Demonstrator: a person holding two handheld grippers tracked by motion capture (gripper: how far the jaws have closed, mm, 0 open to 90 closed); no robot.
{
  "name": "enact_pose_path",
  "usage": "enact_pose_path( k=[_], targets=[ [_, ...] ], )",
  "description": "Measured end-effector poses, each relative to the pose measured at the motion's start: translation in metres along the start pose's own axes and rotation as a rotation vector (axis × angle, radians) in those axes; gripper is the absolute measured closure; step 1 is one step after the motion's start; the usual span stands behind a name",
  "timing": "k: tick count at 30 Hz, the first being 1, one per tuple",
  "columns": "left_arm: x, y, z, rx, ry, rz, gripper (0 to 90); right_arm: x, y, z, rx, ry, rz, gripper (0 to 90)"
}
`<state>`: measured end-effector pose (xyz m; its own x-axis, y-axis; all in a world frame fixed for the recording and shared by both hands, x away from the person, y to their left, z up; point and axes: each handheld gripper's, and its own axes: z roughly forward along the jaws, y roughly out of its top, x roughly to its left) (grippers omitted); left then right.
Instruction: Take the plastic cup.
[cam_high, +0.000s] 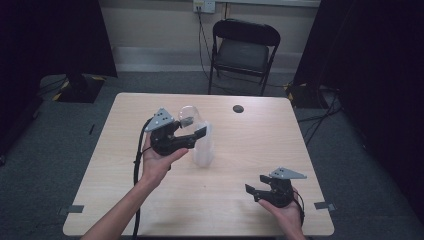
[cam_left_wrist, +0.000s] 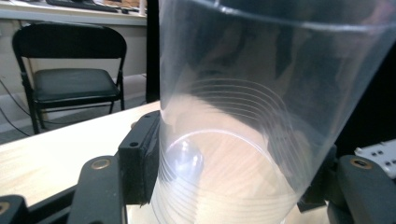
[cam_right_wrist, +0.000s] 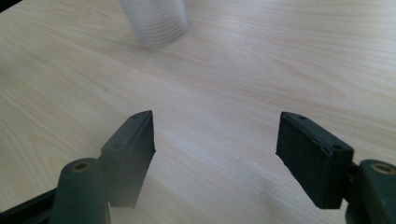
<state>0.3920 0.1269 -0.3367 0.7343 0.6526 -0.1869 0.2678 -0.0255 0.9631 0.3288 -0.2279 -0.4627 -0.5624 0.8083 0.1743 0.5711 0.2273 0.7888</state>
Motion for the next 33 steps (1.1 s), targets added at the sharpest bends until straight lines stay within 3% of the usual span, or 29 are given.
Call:
enact_pose_path(
  k=[4,7,14,18,25,33],
  targets=[
    [0.005,-0.006,-0.009,0.022,-0.041,-0.028,37.0,0.007,0.003,0.001,-0.011,0.018,-0.017,27.8],
    [0.008,-0.011,-0.013,0.051,-0.067,-0.061,37.0,0.015,0.007,0.003,-0.012,0.061,-0.035,26.2],
    [0.004,-0.024,-0.015,0.087,-0.071,-0.097,36.9,0.027,0.017,0.0,-0.051,0.073,-0.069,25.4],
    [-0.001,-0.035,-0.016,0.113,-0.073,-0.09,37.1,0.038,0.029,0.003,-0.069,0.095,-0.102,23.9],
    [-0.005,-0.05,-0.014,0.164,-0.069,-0.087,37.0,0.06,0.05,0.022,-0.105,0.132,-0.125,30.2],
    [-0.004,-0.065,-0.008,0.206,-0.064,-0.127,37.1,0.072,0.047,0.036,-0.149,0.154,-0.121,33.9]
  ],
)
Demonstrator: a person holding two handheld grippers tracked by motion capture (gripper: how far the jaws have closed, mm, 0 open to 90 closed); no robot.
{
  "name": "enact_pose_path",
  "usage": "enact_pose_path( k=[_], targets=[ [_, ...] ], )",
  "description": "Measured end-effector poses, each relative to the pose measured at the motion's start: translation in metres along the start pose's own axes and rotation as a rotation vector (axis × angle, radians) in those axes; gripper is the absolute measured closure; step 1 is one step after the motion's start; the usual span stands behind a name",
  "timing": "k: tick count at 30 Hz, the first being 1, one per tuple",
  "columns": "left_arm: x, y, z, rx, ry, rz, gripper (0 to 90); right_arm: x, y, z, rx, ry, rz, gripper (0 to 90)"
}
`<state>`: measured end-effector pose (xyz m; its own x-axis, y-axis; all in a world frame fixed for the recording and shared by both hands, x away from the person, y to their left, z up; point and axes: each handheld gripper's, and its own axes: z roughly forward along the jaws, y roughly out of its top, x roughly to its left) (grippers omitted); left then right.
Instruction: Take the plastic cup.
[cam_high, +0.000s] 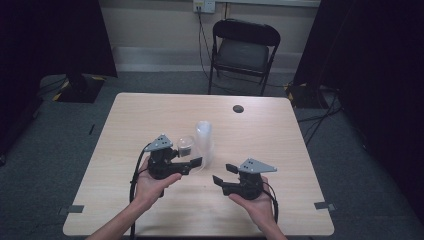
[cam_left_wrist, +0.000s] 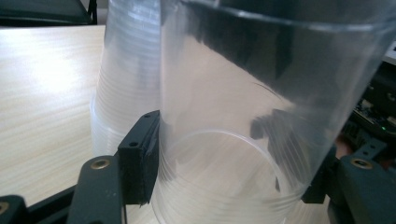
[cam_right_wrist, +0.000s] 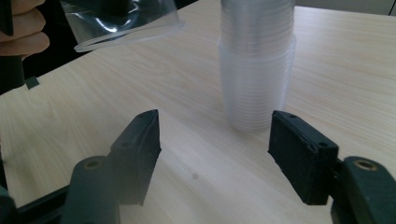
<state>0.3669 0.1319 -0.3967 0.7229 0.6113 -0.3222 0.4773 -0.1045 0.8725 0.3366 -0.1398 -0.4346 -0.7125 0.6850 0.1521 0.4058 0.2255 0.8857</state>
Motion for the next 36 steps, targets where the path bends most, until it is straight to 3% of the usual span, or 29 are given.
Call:
enact_pose_path(
  k=[7,13,15,16,26,31,32,36],
  targets=[
    [-0.003,-0.004,0.003,0.035,-0.025,-0.024,37.3,0.006,-0.007,0.004,0.011,-0.013,-0.036,40.4],
    [-0.003,-0.007,0.004,0.041,-0.066,-0.077,37.2,0.011,-0.01,0.006,0.002,-0.025,-0.078,42.9],
    [-0.002,-0.009,0.005,0.04,-0.071,-0.1,37.3,0.013,-0.009,0.006,-0.017,-0.033,-0.088,44.4],
    [0.0,-0.011,0.006,0.037,-0.084,-0.137,37.3,0.014,-0.009,0.005,-0.029,-0.033,-0.1,45.8],
    [0.005,-0.013,0.008,0.038,-0.118,-0.216,37.1,0.019,-0.008,0.004,-0.105,-0.008,-0.165,53.4],
    [0.009,-0.016,0.009,0.034,-0.146,-0.281,36.8,0.023,-0.007,0.004,-0.148,0.006,-0.198,57.5],
    [0.01,-0.017,0.009,0.03,-0.162,-0.318,36.6,0.024,-0.007,0.004,-0.159,0.014,-0.205,58.2],
    [0.011,-0.019,0.01,0.035,-0.189,-0.352,36.5,0.025,-0.007,0.004,-0.172,0.015,-0.217,59.7]
  ],
)
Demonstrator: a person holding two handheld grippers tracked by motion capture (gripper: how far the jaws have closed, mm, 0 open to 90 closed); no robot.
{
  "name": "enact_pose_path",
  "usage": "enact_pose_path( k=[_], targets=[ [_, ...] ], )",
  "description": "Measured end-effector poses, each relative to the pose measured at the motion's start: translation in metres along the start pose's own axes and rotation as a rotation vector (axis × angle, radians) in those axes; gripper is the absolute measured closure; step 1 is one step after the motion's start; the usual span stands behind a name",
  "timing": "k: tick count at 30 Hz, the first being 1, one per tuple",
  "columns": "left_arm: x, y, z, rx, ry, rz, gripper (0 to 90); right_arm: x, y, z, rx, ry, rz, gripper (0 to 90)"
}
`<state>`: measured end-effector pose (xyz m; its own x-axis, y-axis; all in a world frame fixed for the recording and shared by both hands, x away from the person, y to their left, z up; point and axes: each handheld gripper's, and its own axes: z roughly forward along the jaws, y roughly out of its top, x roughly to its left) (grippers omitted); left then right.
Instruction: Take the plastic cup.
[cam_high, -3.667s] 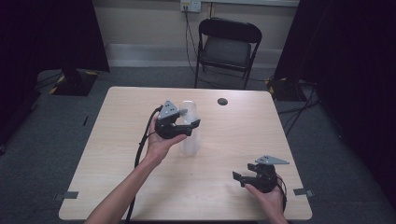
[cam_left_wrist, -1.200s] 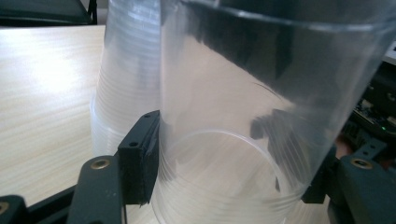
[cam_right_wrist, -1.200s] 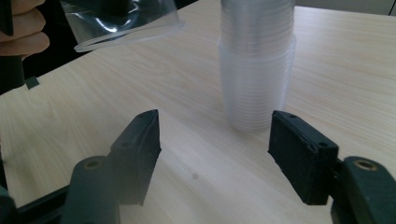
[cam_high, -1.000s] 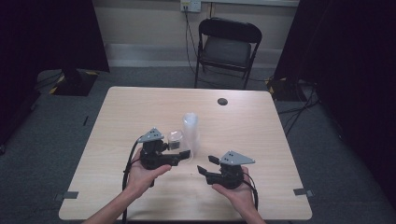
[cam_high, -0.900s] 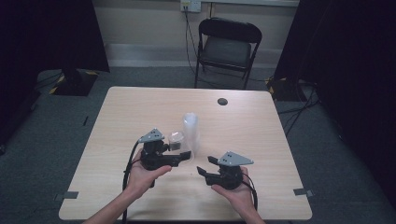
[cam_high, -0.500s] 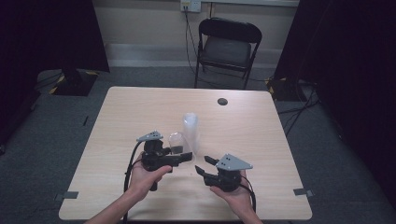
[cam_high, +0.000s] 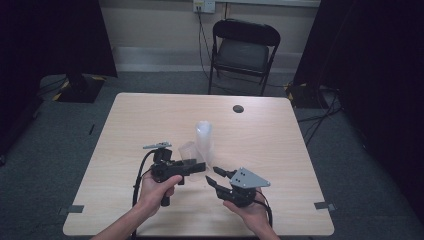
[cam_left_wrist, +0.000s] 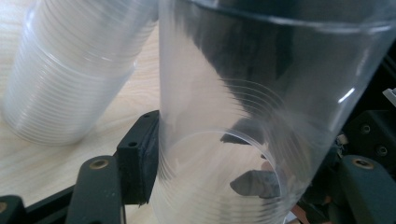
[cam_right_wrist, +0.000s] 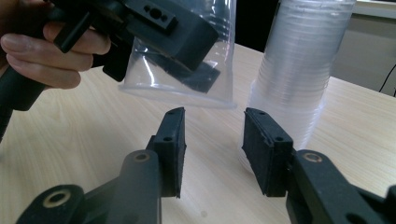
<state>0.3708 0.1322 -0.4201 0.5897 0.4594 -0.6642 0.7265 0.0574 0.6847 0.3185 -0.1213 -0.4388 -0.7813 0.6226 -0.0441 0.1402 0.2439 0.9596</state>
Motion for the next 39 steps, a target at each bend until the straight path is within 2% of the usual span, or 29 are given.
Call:
enact_pose_path(
  k=[4,6,12,14,18,25,29,33,34,39],
  targets=[
    [0.0,-0.001,0.001,0.003,-0.016,-0.019,36.4,0.0,0.001,-0.001,-0.008,-0.002,0.007,59.3],
    [0.002,-0.003,0.003,-0.002,-0.03,-0.06,35.2,-0.001,0.001,-0.001,-0.018,-0.004,0.014,60.3],
    [0.004,-0.005,0.004,0.003,-0.058,-0.095,34.3,0.0,0.002,-0.002,-0.033,0.003,0.004,63.3],
    [0.003,-0.005,0.005,0.008,-0.065,-0.088,34.8,0.001,0.002,-0.001,-0.042,0.003,0.005,64.9],
    [0.0,-0.006,0.005,0.006,-0.096,-0.103,36.4,0.001,0.002,-0.001,-0.062,-0.004,0.0,67.5],
    [-0.004,-0.007,0.006,-0.002,-0.11,-0.099,36.4,0.002,0.003,-0.001,-0.083,-0.018,-0.014,69.2],
    [-0.006,-0.007,0.006,-0.007,-0.132,-0.102,36.4,0.003,0.003,0.0,-0.112,-0.027,-0.017,70.0],
    [-0.008,-0.008,0.008,0.005,-0.146,-0.097,36.4,0.003,0.003,0.002,-0.119,-0.033,-0.023,70.1],
    [-0.011,-0.01,0.01,0.014,-0.148,-0.082,36.4,0.004,0.002,0.003,-0.127,-0.038,-0.023,70.4],
    [-0.017,-0.013,0.013,0.02,-0.177,-0.088,36.4,0.006,0.002,0.004,-0.161,-0.04,-0.033,70.6]
  ],
)
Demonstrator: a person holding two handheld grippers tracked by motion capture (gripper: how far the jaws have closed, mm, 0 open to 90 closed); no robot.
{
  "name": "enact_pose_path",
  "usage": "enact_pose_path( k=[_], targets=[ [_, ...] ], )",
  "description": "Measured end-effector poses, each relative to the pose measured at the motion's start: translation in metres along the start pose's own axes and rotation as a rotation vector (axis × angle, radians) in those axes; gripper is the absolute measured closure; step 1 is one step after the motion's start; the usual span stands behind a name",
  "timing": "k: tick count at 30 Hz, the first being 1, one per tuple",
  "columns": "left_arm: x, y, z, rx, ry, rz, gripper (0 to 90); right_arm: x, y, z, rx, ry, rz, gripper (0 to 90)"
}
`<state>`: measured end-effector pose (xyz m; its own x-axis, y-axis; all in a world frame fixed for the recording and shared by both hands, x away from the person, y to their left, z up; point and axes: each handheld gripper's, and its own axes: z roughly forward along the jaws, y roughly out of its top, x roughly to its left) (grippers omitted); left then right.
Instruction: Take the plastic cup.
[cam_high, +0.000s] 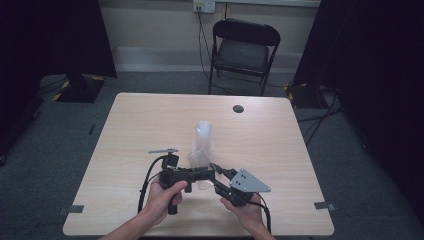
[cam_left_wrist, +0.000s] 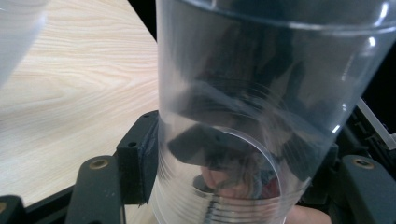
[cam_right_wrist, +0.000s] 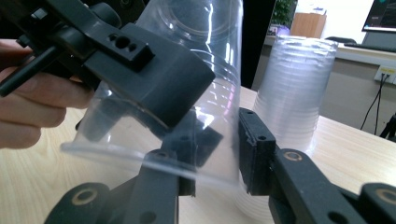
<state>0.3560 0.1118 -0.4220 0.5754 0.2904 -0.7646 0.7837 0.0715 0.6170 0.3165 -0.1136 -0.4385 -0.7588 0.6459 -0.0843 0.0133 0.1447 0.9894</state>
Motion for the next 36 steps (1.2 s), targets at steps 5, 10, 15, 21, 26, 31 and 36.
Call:
enact_pose_path(
  k=[5,10,15,21,26,31,36],
  targets=[
    [0.0,-0.002,0.002,0.007,-0.022,-0.021,35.9,0.002,0.001,0.0,-0.012,-0.011,-0.01,70.2],
    [0.001,-0.004,0.004,0.012,-0.038,-0.034,35.2,0.003,0.001,0.0,-0.016,-0.011,-0.007,71.4],
    [0.0,-0.005,0.004,0.007,-0.048,-0.029,32.4,0.004,0.002,-0.003,-0.028,-0.039,-0.01,80.0],
    [-0.001,-0.005,0.005,0.013,-0.053,-0.006,29.2,0.003,0.003,-0.004,-0.026,-0.045,-0.008,82.6],
    [-0.001,-0.005,0.006,0.008,-0.05,0.016,24.4,-0.001,0.003,-0.006,-0.023,-0.07,0.002,85.3],
    [0.001,-0.003,0.004,0.005,-0.054,0.026,21.6,-0.003,0.003,-0.007,-0.022,-0.076,0.018,87.1],
    [0.001,-0.001,0.003,0.011,-0.043,0.035,22.4,-0.009,0.003,-0.01,-0.021,-0.105,0.052,88.3]
  ],
)
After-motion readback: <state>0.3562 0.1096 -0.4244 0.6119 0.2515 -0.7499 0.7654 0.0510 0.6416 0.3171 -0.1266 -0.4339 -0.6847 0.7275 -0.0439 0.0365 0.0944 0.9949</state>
